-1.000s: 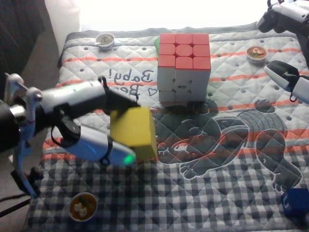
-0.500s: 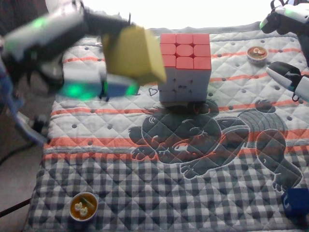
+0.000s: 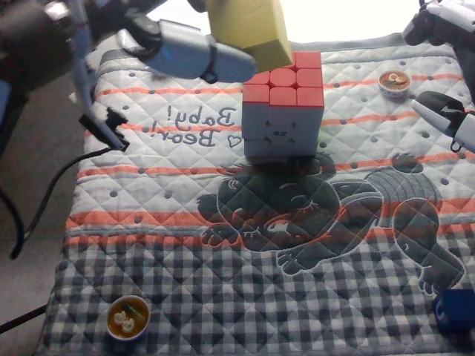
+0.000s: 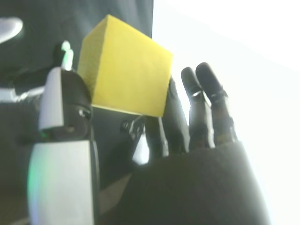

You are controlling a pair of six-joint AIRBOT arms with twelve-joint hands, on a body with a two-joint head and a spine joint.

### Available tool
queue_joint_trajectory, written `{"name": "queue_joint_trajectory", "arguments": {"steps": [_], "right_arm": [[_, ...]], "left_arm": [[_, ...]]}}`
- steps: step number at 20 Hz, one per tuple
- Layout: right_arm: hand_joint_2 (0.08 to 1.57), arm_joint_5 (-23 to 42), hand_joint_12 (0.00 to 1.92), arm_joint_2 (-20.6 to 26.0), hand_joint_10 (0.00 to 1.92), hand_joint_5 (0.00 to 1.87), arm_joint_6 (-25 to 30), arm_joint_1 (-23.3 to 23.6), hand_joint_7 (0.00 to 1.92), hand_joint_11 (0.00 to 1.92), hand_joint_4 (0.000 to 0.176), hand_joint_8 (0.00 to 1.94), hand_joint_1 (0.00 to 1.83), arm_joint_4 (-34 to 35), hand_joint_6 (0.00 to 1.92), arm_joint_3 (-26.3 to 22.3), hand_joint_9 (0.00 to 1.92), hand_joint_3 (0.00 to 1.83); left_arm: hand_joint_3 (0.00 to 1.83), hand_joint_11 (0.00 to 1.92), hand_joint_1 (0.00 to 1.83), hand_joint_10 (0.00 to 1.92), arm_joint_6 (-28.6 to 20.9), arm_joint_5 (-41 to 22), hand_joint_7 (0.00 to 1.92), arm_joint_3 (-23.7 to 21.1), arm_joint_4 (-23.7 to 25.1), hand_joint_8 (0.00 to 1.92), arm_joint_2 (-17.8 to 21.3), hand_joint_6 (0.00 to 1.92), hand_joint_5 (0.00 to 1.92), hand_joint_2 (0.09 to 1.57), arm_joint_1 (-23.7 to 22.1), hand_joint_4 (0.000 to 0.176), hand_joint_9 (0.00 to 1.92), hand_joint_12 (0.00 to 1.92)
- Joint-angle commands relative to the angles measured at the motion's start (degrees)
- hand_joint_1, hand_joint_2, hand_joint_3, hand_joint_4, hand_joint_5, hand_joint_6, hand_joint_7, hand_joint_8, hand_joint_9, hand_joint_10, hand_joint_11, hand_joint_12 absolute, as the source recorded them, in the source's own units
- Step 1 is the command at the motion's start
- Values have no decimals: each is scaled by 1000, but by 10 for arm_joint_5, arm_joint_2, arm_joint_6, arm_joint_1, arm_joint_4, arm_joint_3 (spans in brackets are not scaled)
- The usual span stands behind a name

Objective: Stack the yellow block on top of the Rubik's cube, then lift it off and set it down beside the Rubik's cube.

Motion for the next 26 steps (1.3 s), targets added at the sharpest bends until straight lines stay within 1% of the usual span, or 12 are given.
{"name": "queue_joint_trajectory", "arguments": {"steps": [1, 6, 9, 10, 12, 13, 14, 15, 17, 18, 21, 26], "right_arm": [[1150, 69, 1758, -1, 1229, 401, 1, 3, 527, 142, 0, 949, 946, -21, 936, 3, 400, 84], [1186, 67, 1715, -4, 1230, 351, 12, 3, 454, 112, 0, 1016, 926, -25, 1018, 10, 355, 59], [1203, 66, 1701, -5, 1171, 356, 20, 3, 471, 87, 0, 948, 882, -28, 980, 12, 360, 40], [1206, 66, 1697, -5, 1156, 369, 21, 3, 489, 83, 0, 910, 865, -29, 950, 12, 365, 33], [1204, 66, 1695, -5, 1117, 374, 21, 3, 493, 42, 0, 878, 894, -29, 934, 12, 368, 24], [1205, 66, 1690, -5, 1102, 372, 21, 3, 485, 10, 0, 871, 904, -29, 937, 12, 356, 22], [1206, 66, 1710, -5, 1092, 362, 21, 3, 487, 1, 0, 879, 906, -29, 955, 12, 363, 20], [1204, 66, 1698, -6, 1081, 362, 21, 4, 492, 10, 0, 874, 898, -29, 958, 13, 373, 17], [1202, 66, 1694, -6, 1065, 374, 21, 4, 504, 8, 0, 843, 913, -29, 915, 13, 376, 11], [1207, 66, 1724, -6, 1098, 368, 21, 4, 502, 7, 0, 856, 908, -29, 943, 13, 368, 11], [1213, 66, 1686, -6, 1087, 391, 21, 4, 516, 83, 0, 849, 899, -29, 948, 14, 393, 11], [1215, 66, 1665, -6, 1051, 383, 21, 4, 509, 74, 0, 816, 864, -28, 923, 15, 389, 8]], "left_arm": [[0, 0, 1113, 564, -3, 42, 669, 9, 9, 13, -11, 1217, 833, 1191, -14, 0, 287, 1407], [0, 0, 1113, 442, -3, -17, 687, 82, -1, 13, -70, 1185, 852, 1182, -23, 0, 318, 1352], [0, 0, 1116, 389, -3, -35, 634, 106, -9, 3, -87, 1212, 835, 1191, -24, 0, 233, 1195], [0, 0, 1117, 328, -3, -38, 584, 109, -11, 2, -89, 1201, 843, 1186, -24, 0, 199, 988], [0, 0, 1087, 205, -3, -41, 471, 112, -11, 0, -91, 1227, 822, 1196, -25, 0, 147, 788], [0, 0, 1062, 174, -3, -42, 440, 113, -11, 0, -92, 1256, 800, 1206, -25, 0, 135, 798], [0, 0, 1014, 159, -3, -43, 412, 113, -11, 0, -92, 730, 637, 1146, -25, 0, 134, 887], [0, 0, 988, 141, -3, -43, 385, 113, -11, 2, -93, 418, 622, 1119, -26, 0, 122, 950], [0, 0, 896, 101, -3, -43, 302, 113, -8, 0, -95, 101, 503, 1079, -27, 64, 89, 784], [0, 0, 829, 94, -3, -43, 271, 112, -6, 0, -95, 38, 431, 1063, -28, 86, 88, 861], [0, 0, 771, 64, -3, -42, 219, 111, -5, 1, -96, 1, 300, 1024, -28, 116, 63, 846], [0, 0, 763, 20, -3, -36, 167, 106, -5, 1, -95, 0, 235, 1021, -28, 137, 9, 527]]}}
